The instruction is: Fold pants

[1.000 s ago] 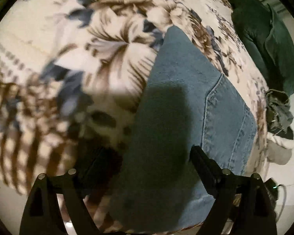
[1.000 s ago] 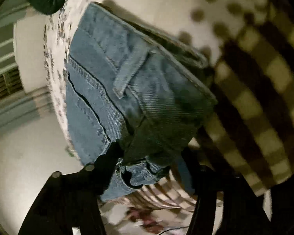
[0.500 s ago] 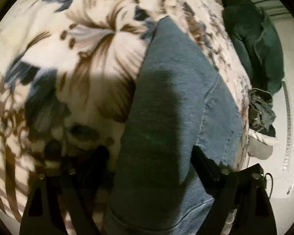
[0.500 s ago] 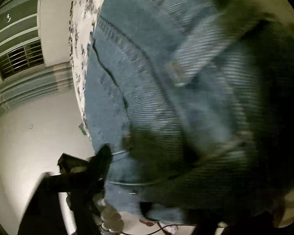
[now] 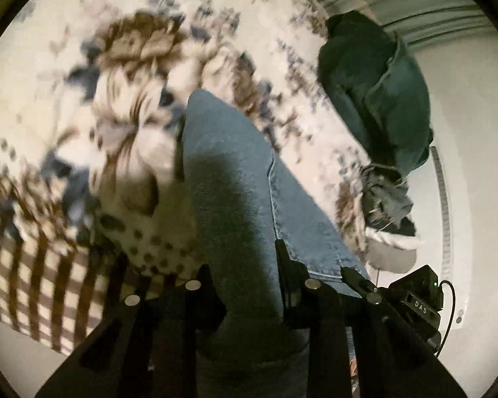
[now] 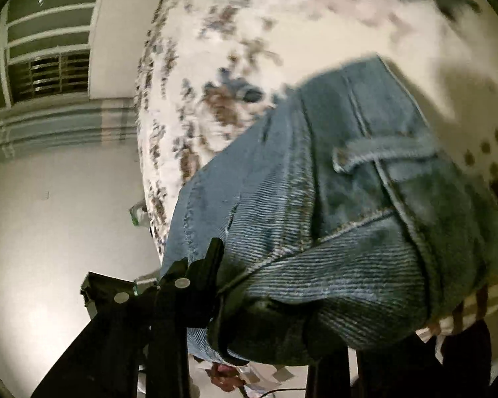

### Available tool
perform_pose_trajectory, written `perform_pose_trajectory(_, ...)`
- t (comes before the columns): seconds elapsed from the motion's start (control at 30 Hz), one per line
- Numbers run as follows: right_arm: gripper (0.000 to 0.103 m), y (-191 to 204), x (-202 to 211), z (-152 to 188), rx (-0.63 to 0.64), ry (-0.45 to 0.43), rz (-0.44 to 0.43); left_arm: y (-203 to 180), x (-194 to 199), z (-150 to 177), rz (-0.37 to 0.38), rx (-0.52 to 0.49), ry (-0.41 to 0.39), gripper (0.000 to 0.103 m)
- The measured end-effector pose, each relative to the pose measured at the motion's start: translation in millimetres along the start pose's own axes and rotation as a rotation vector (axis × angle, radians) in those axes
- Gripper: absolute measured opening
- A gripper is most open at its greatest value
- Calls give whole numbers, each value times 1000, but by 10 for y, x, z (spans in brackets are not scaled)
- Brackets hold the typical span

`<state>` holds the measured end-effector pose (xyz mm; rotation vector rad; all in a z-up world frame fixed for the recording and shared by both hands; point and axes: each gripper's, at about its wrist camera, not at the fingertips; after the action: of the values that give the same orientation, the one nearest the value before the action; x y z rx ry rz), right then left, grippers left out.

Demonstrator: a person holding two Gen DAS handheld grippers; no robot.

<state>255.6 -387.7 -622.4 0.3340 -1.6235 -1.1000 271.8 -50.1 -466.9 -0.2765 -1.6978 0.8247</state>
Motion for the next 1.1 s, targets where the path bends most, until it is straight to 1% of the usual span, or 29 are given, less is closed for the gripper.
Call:
perform_pose_trajectory(0.03, 33, 154, 8, -61, 13, 1, -4, -72, 70, -73, 2, -8, -12, 22)
perform_pose_trajectory(0.13, 32, 627, 9, -280, 55, -14, -15, -237, 280, -424, 23, -19, -47, 22)
perform_pose_trajectory(0.2, 32, 972, -61, -463, 84, -34, -23, -319, 387, -743, 35, -37, -75, 22)
perform_pose_trajectory(0.27, 32, 1250, -201, -666, 101, -49, -30, -367, 464, -1158, 48, -54, -99, 22)
perform_pose_trajectory(0.33, 32, 1590, -473, -972, 113, -67, -41, -369, 504, -1581, 50, -69, -120, 22)
perform_pose_trajectory(0.37, 32, 1752, -607, -1115, 121, -78, -40, -354, 505, -1844, 58, -74, -127, 22)
perform_pose_trajectory(0.4, 32, 1895, -761, -1265, 127, -90, -43, -313, 505, -2118, 63, -81, -136, 22)
perform_pose_trajectory(0.43, 32, 2071, -973, -1462, 133, -102, -47, -271, 480, -2463, 66, -88, -146, 22)
perform_pose_trajectory(0.47, 32, 2204, -1162, -1632, 144, -114, -46, -220, 463, -2701, 69, -95, -152, 22)
perform_pose_trajectory(0.57, 32, 2555, -1877, -2237, 158, -142, -51, -55, 288, -3533, 65, -127, -171, 22)
perform_pose_trajectory(0.6, 32, 2628, -2045, -2372, 166, -147, -50, 19, 201, -3809, 61, -135, -174, 22)
perform_pose_trajectory(0.67, 32, 2736, -2576, -2762, 174, -158, -57, 189, -6, -4276, 48, -159, -183, 22)
perform_pose_trajectory(0.73, 32, 2726, -3043, -3073, 180, -160, -49, 387, -269, -4710, 37, -169, -182, 22)
perform_pose_trajectory(0.77, 32, 2720, -3253, -3219, 182, -166, -47, 485, -386, -4877, 29, -171, -182, 22)
perform_pose_trajectory(0.8, 32, 2682, -3529, -3390, 186, -167, -36, 593, -512, -5023, 22, -170, -176, 22)
perform_pose_trajectory(0.87, 33, 2541, -3856, -3541, 169, -156, -21, 833, -801, -5232, -8, -171, -151, 23)
perform_pose_trajectory(0.93, 34, 2418, -4123, -3564, 171, -109, 19, 1016, -1012, -5250, -68, -184, -114, 24)
perform_pose_trajectory(0.97, 38, 2386, -4165, -3521, 180, -89, 44, 1101, -1056, -5213, -86, -191, -108, 31)
perform_pose_trajectory(1.0, 43, 2354, -4210, -3454, 201, -69, 109, 1195, -1070, -5143, -95, -193, -100, 35)
perform_pose_trajectory(1.03, 49, 2312, -4213, -3408, 203, -59, 135, 1286, -1041, -5050, -93, -187, -101, 39)
perform_pose_trajectory(1.07, 53, 2254, -4201, -3365, 193, -55, 155, 1329, -992, -4970, -109, -182, -110, 48)
perform_pose_trajectory(1.1, 58, 2185, -4152, -3317, 179, -61, 182, 1367, -942, -4900, -113, -189, -121, 50)
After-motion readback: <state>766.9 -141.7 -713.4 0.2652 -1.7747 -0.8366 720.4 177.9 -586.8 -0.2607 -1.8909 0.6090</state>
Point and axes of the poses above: each gripper's, at about its wrist camera, not at the fingertips, and x roughly against the way its jaws point, y to its left, z to its underside, and after that the axes turned 5 degrees about x, right-handed
